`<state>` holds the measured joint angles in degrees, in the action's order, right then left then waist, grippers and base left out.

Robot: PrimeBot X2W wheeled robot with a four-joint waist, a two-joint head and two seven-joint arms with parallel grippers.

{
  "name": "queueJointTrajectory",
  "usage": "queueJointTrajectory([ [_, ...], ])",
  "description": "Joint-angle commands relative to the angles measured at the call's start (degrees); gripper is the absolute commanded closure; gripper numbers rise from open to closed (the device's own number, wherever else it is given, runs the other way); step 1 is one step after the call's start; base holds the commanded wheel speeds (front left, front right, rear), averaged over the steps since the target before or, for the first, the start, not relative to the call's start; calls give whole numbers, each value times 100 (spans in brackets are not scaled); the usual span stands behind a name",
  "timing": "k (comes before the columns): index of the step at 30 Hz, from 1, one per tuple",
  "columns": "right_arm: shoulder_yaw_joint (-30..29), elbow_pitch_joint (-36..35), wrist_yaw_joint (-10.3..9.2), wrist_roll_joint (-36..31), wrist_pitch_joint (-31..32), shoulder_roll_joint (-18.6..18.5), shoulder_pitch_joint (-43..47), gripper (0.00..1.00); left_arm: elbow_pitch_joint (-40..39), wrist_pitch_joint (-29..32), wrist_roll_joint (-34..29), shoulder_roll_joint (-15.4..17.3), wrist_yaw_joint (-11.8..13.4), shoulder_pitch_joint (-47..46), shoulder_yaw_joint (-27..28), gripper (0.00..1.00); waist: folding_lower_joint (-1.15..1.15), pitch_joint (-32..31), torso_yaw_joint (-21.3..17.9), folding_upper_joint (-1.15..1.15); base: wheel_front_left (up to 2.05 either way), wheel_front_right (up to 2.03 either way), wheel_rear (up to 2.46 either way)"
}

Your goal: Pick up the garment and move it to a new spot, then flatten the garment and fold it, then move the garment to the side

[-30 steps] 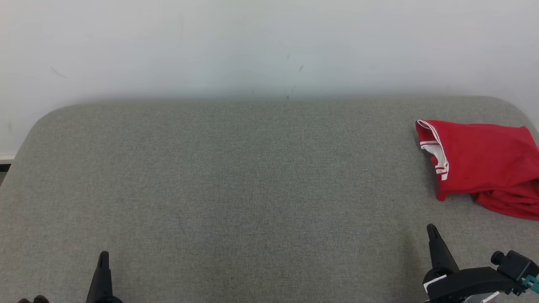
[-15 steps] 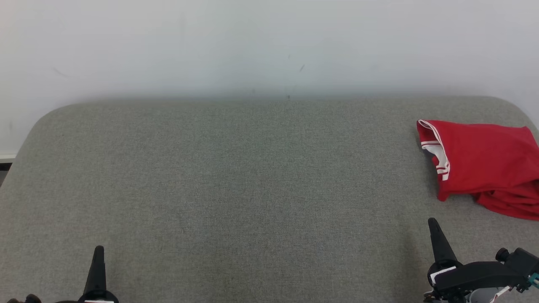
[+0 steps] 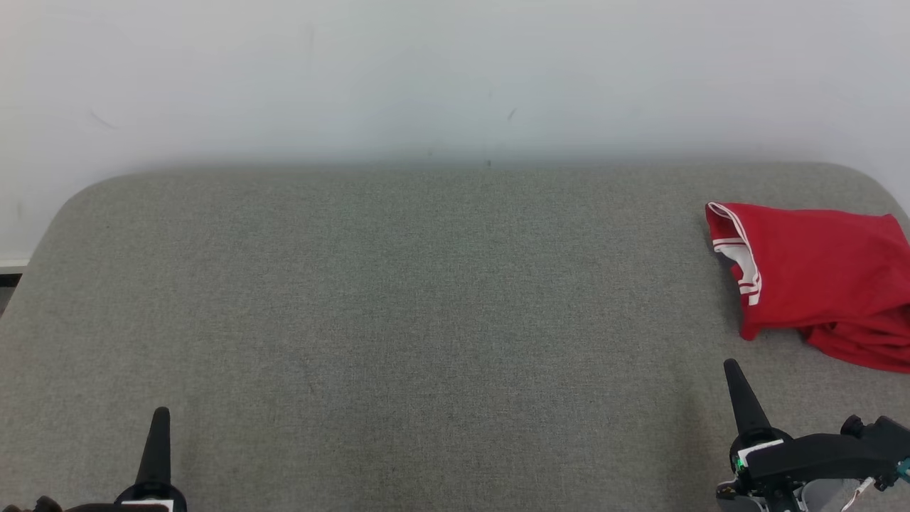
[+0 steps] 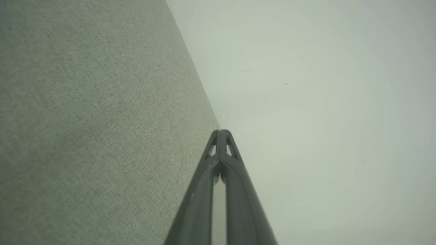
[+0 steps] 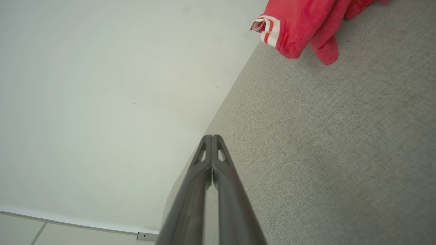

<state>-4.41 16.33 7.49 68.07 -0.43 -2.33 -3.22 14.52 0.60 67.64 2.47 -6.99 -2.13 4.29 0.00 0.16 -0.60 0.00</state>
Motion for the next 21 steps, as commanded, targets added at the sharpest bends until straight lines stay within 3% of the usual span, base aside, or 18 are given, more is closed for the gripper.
queueJointTrajectory([
  [1, -27, -68, 1, 152, 38, -54, -116, 100, -69, 39, 170, 51, -12, -128, 40, 100, 0, 1, 2, 0, 0, 0, 0],
  [21, -58, -174, 0, 1146, 289, -63, -177, 100, -104, 317, 1181, 55, -37, -219, 170, 100, 0, 10, 24, 0, 0, 0, 0],
])
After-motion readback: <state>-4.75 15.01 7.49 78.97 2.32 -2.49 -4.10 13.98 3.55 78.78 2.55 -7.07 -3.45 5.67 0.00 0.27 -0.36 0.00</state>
